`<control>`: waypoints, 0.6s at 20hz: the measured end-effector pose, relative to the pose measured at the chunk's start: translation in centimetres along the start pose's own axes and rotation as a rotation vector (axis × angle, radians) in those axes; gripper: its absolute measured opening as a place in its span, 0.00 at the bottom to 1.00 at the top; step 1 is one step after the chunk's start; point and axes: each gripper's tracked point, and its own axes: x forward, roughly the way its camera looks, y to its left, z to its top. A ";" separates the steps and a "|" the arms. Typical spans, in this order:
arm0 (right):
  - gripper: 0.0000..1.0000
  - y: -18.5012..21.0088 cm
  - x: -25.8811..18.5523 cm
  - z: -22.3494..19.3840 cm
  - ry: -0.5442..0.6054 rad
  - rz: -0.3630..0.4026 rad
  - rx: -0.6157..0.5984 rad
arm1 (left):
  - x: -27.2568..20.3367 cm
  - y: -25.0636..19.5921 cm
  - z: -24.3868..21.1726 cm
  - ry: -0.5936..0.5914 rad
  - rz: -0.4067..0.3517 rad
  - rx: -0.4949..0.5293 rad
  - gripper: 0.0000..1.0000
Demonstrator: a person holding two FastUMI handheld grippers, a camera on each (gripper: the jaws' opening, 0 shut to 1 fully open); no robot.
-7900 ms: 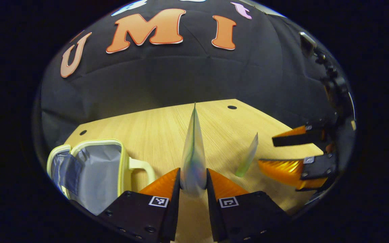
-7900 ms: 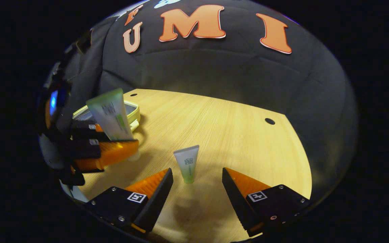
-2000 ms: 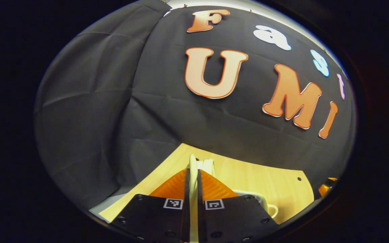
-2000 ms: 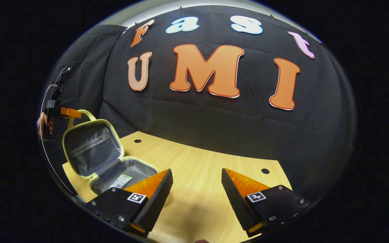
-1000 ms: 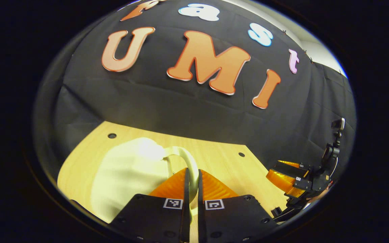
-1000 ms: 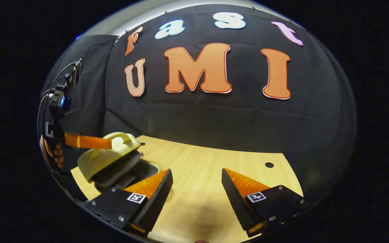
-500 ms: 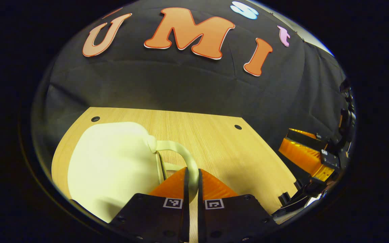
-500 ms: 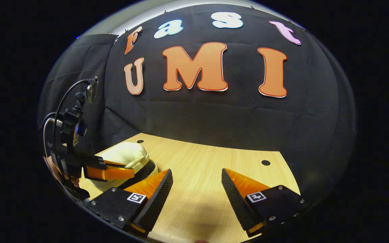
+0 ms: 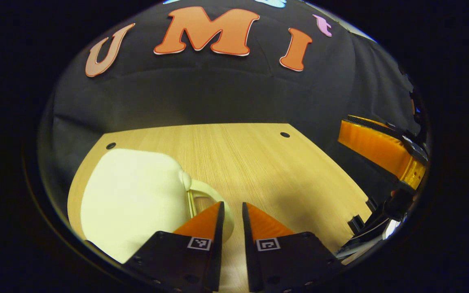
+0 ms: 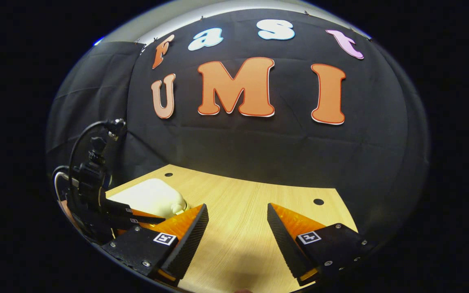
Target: First open the suitcase, pack the skin care products into it, and then close the suitcase.
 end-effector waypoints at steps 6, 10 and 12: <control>0.93 0.8 -0.5 4.0 -0.122 -0.016 -0.041 | -4.0 1.0 6.7 -0.220 0.071 0.003 0.94; 0.94 1.2 -0.7 5.4 -0.167 -0.022 -0.063 | -6.1 2.4 10.7 -0.388 0.163 0.006 0.98; 0.94 1.2 -1.0 5.7 -0.184 -0.024 -0.068 | -7.1 2.7 12.1 -0.461 0.203 0.016 0.98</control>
